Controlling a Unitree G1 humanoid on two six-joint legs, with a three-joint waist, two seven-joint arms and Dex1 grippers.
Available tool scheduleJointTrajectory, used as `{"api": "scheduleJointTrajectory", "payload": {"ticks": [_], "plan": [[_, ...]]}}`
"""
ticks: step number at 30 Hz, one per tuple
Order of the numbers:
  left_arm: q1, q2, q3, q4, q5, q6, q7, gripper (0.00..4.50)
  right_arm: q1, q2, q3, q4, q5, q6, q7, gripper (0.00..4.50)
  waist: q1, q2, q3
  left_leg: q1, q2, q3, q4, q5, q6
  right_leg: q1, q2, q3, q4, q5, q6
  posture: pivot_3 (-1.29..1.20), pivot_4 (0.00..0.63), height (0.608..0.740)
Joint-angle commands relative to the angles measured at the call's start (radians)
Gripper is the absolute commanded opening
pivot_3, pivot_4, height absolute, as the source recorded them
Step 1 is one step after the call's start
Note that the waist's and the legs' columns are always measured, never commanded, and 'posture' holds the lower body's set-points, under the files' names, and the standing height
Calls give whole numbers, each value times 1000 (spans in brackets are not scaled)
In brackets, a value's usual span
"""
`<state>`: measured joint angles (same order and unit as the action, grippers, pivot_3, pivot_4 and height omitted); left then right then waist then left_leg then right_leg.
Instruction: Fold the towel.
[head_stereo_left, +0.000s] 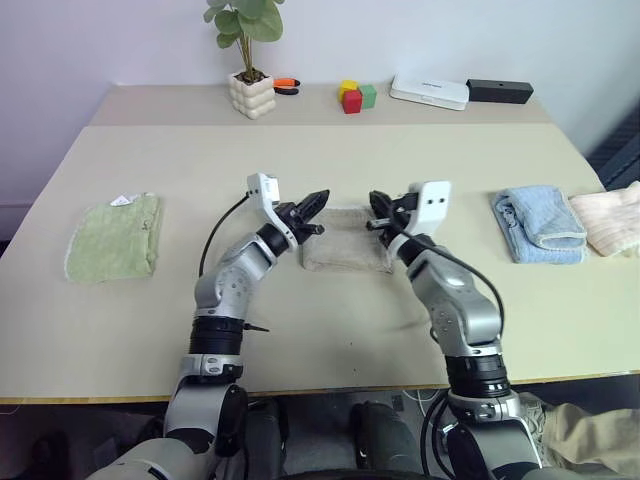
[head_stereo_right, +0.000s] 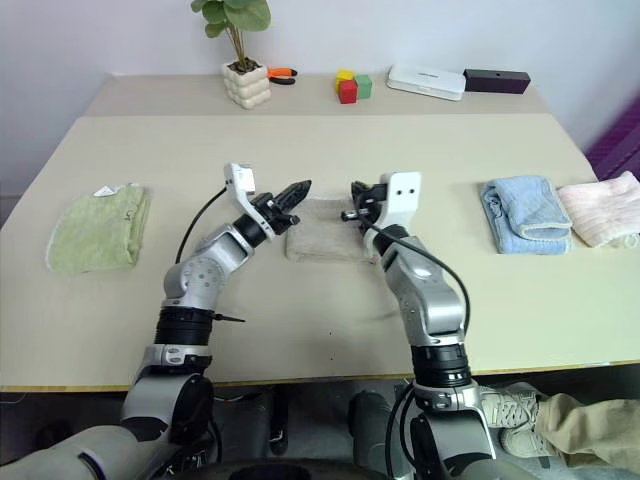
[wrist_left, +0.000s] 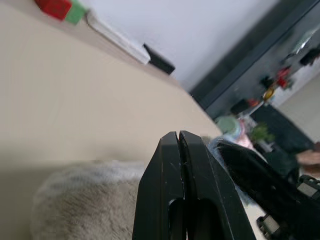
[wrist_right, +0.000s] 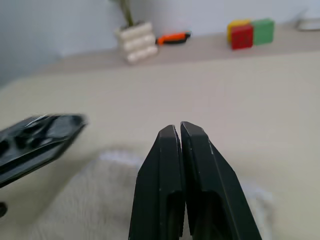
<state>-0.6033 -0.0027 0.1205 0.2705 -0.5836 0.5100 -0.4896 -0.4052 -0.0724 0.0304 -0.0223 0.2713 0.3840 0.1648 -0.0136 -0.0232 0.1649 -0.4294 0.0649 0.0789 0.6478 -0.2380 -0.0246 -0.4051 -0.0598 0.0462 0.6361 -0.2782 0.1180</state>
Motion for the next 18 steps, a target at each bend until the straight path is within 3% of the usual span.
{"api": "scheduleJointTrajectory", "payload": {"ticks": [1, 9, 18], "plan": [[-5, 5, -57, 28, 65, -11, 0, 0, 17, 5, 26, 57, -61, -54, -3, 107, 1, 0, 0, 0, 0, 0, 0, 0, 0, 0, 0, 0, 0, 0, 0, 0, 150, 735], [16, 27, -46, 42, 108, -21, 17, 0, 41, -38, -30, 133, -125, -89, -40, 107, 1, 0, 0, 0, 0, 0, 0, 0, 0, 0, 0, 0, 0, 0, 0, 0, 150, 735], [14, 35, 30, 49, 50, 34, 25, 0, 53, -54, -36, 111, -137, -85, -25, 107, 2, 0, 0, 0, 0, 0, 0, 0, 0, 1, 0, 0, 0, 0, 0, 0, 150, 735]]}}
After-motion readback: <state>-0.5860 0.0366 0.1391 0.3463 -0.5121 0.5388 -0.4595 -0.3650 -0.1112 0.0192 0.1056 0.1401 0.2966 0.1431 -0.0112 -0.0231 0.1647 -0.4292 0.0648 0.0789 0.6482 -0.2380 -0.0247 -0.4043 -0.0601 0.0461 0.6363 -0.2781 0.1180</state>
